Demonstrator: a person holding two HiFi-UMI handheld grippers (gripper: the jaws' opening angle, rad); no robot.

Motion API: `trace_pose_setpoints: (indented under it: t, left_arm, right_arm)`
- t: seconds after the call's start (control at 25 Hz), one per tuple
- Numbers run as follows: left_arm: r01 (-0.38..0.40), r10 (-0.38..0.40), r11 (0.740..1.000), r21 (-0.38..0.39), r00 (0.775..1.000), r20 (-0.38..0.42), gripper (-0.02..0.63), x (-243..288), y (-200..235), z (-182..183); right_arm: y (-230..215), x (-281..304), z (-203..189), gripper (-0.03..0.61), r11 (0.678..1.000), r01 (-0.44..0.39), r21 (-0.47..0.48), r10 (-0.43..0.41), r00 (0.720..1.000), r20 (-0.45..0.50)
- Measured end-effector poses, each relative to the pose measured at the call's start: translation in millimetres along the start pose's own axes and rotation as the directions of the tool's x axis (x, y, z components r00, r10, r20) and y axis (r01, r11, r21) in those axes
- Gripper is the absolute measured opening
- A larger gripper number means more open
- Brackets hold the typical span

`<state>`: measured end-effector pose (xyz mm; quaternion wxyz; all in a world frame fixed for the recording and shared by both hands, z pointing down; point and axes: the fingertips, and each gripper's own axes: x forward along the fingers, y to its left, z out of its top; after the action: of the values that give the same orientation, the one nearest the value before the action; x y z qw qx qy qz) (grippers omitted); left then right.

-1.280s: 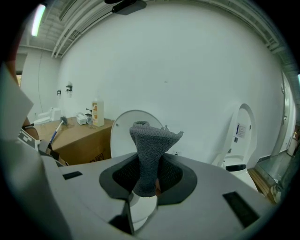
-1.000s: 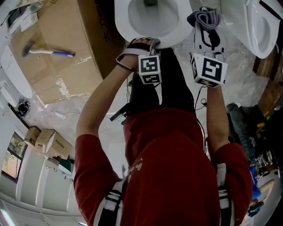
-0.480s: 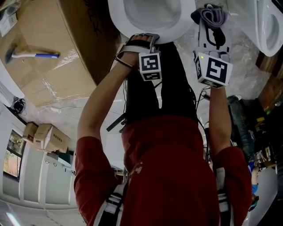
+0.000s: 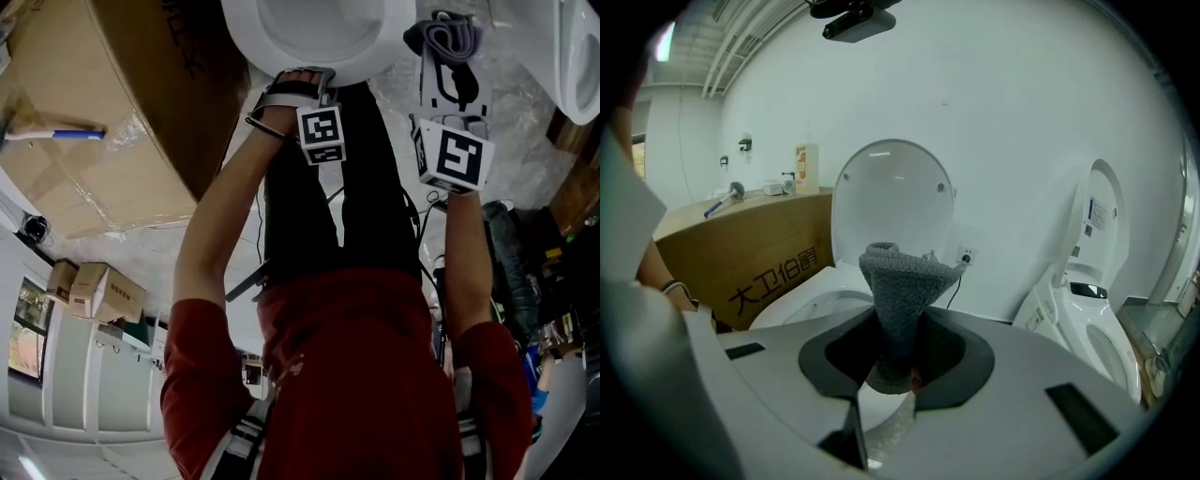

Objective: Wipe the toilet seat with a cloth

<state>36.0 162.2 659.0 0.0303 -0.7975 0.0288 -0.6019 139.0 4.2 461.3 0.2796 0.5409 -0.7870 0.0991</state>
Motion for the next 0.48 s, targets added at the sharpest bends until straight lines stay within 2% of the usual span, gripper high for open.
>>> trace_pose_setpoints:
  t: [0.48]
  left_arm:
    - [0.036,-0.037,0.999,-0.031,0.999,-0.012,0.165,35.3,-0.6,-9.5]
  right_arm:
    - [10.4,19.5,-16.6,0.087,1.0,-0.028,0.011,0.028,1.0,-0.001]
